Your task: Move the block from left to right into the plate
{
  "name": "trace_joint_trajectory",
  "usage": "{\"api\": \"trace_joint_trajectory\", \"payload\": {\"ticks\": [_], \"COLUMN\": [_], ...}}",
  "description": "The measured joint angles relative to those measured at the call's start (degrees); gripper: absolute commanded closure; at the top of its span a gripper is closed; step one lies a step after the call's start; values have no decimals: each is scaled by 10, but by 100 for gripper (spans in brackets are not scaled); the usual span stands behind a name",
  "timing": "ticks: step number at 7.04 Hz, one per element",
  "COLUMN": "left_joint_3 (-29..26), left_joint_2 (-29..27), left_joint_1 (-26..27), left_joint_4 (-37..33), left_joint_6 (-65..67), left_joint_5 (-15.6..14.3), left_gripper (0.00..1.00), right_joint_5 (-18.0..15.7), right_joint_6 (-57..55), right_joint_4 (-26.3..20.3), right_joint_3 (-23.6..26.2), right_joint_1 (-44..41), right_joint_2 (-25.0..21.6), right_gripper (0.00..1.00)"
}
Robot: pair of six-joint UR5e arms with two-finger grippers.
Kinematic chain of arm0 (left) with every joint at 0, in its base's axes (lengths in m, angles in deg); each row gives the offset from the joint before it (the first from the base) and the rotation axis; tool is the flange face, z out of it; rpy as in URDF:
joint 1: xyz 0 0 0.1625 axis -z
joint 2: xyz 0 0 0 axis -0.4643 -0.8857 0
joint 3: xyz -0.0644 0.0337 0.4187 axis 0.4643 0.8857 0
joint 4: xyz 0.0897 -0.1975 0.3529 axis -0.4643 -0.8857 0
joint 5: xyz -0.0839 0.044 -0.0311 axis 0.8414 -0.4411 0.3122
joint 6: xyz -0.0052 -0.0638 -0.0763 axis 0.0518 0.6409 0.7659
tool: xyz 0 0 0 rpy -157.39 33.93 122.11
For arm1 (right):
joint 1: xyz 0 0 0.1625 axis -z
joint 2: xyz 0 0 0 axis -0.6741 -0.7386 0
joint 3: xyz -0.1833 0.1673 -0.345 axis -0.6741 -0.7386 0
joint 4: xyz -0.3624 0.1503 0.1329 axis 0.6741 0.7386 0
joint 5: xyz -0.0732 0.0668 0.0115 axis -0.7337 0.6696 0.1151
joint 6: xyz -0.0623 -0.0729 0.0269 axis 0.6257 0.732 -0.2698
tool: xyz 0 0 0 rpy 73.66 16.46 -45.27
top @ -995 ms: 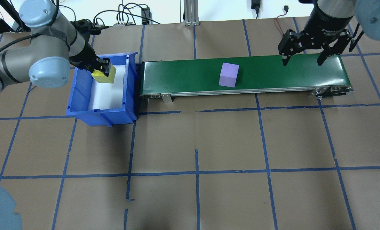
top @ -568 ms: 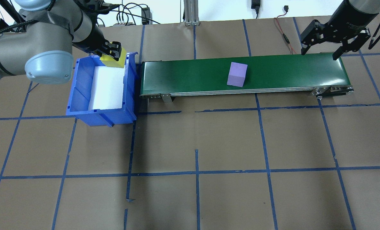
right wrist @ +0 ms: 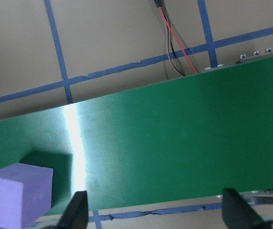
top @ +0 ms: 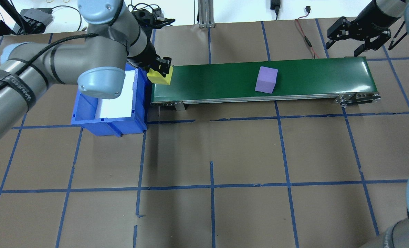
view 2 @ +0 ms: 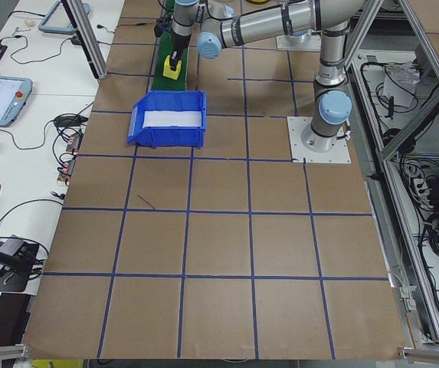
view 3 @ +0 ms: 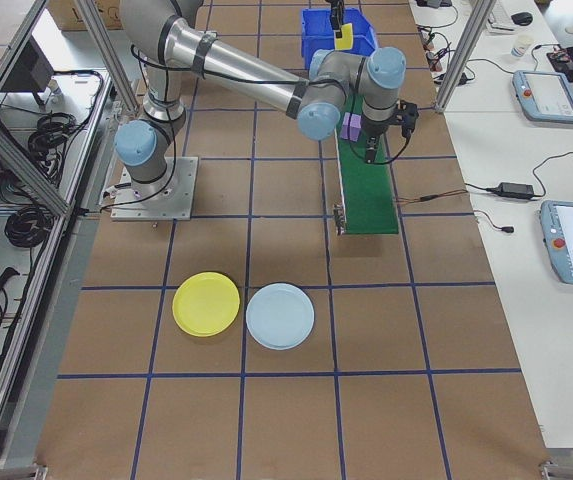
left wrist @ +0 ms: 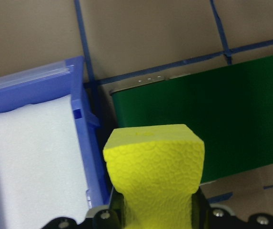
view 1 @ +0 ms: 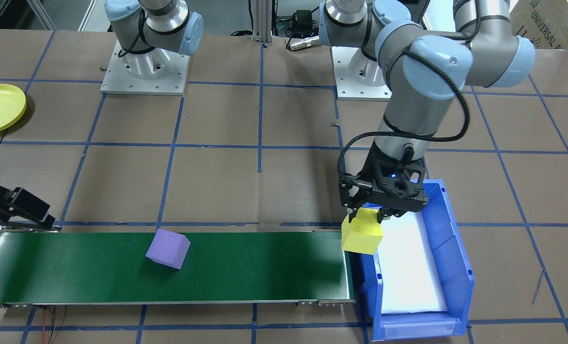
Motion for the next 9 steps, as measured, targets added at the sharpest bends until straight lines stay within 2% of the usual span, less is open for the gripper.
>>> {"api": "trace_joint_trajectory", "payload": {"ticks": [1,2,3,4,5,7,9], "left_joint_3": [0,0,-1,-1,-2,-3,-4], "left_joint_2": [-15,-25,-35,-43,-48,-43,-10], "left_joint_1": [9,12,13,13,13,10,-10], "left_joint_4": [9,20,35,46,53,56,26], "left_joint_6": [7,8,8,8,10,12,10], "left_joint_5": [1,1,0,-1,-1,-7,-12], "left_gripper": [52,52,44,0,0,0,0], "right_joint_5": [15,45,66,76,79,80,80], "right_joint_6": [-5,-11,-15,-16,-16,-15,-16], "right_joint_4": [6,10,12,14,18,58,73], "right_joint_3": [-1,1,4,10,16,30,47], "right_joint_1": [0,0,0,0,0,1,0], "right_joint_2": [10,21,31,35,37,47,50], "right_gripper": [0,0,0,0,0,0,0]}}
